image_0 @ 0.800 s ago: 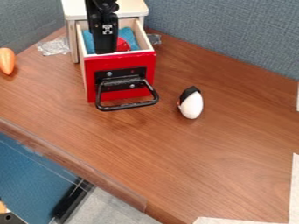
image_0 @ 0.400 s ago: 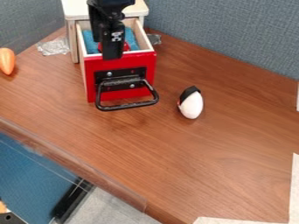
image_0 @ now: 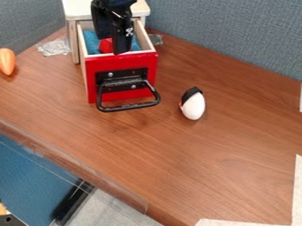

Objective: Take the red thing and placed it on the lower center of the table

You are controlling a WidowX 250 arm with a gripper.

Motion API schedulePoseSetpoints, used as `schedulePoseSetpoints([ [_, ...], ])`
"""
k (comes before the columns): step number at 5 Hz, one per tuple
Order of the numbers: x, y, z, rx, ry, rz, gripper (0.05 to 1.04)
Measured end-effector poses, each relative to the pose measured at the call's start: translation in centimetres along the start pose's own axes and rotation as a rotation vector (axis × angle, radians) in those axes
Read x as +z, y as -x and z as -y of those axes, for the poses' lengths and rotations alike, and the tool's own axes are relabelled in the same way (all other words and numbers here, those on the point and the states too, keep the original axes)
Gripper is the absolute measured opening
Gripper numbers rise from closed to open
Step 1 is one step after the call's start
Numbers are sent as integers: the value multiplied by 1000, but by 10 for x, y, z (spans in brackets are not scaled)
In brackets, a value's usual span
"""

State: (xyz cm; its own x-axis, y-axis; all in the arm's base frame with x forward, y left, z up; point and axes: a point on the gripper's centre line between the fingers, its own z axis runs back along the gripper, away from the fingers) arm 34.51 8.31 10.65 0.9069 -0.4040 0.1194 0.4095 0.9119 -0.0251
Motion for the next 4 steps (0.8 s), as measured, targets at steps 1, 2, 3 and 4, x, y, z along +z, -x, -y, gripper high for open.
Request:
schedulePoseSetpoints([
  [1,-3,-6,-12,66,-8,30,1000],
  [2,-3,-10,-13,111,0,60,1001],
  [3,4,-18,-15,111,-1,98,1000],
  [4,-2,-22,-20,125,2,101,1000],
])
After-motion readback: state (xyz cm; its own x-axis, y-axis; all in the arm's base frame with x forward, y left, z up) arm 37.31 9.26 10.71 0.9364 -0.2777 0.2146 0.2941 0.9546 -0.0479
